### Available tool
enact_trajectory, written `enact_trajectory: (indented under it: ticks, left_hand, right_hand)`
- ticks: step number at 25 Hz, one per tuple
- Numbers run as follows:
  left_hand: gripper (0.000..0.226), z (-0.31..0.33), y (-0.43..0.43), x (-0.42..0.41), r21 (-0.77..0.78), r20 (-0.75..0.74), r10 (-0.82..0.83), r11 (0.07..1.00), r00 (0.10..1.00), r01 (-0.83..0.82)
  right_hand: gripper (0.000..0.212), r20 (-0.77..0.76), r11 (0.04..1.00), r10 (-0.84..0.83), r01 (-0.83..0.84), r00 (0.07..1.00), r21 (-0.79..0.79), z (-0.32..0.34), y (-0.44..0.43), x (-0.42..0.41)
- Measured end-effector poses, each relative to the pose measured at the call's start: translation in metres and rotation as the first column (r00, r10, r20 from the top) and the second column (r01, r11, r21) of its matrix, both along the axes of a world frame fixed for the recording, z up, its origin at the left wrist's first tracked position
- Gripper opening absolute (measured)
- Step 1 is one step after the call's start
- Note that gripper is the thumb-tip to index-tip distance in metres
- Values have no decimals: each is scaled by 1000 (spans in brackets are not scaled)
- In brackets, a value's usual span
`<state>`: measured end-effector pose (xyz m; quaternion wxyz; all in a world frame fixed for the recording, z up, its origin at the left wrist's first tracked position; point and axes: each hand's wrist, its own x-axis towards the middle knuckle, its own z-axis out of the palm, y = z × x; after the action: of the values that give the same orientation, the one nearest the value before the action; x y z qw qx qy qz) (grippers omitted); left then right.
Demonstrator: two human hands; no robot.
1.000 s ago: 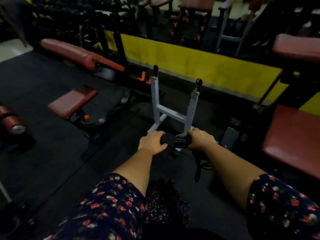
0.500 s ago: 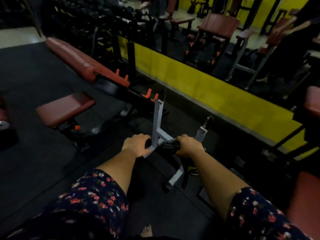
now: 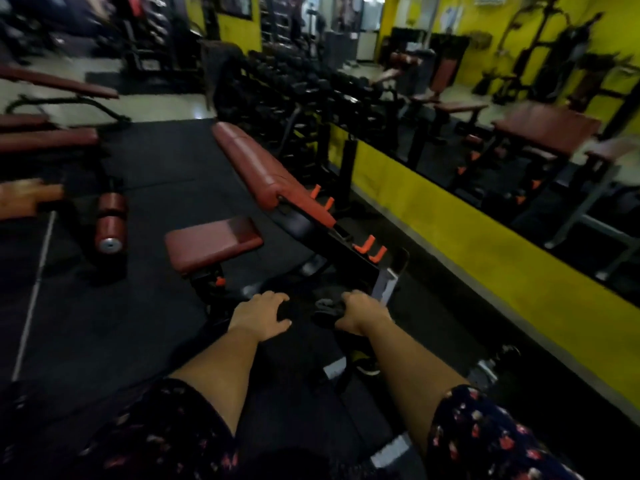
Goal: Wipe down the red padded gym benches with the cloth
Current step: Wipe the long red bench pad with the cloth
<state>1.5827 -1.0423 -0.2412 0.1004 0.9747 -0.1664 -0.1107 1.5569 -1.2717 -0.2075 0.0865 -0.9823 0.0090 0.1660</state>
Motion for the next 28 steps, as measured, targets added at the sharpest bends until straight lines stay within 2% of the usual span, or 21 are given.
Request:
enact_trajectory:
  ticks: [3,10,15,20,24,28]
  left_hand:
    - [62,4,42,25,63,20,87,994,996,-89]
    - [62,9,133,98,112,-29,363,927,931,-358]
    - [66,9,161,161,124,-29,499,862,866,-492]
    - [67,-7,176,193,136,-37,558,825,829,-549]
    - [66,-20,214,182,100,-32,673,738,739,-667]
    - [64,-31,274,162,112,-69,771,637,634,-763]
  right_hand:
    - [50,2,989,133,-132,991,68,-4,46,51]
    - [56,43,891,453,-454,890,6,-2,134,181]
    - [54,47,820,573,-572,818,-26,6,170,273]
    - [55,45,761,648,-647,760,-38,-10,204,332]
    - [54,2,691,722,-721,692,-52,-21,248,354]
    - [53,-43,556,830,-831,556,-11,-29,337,367]
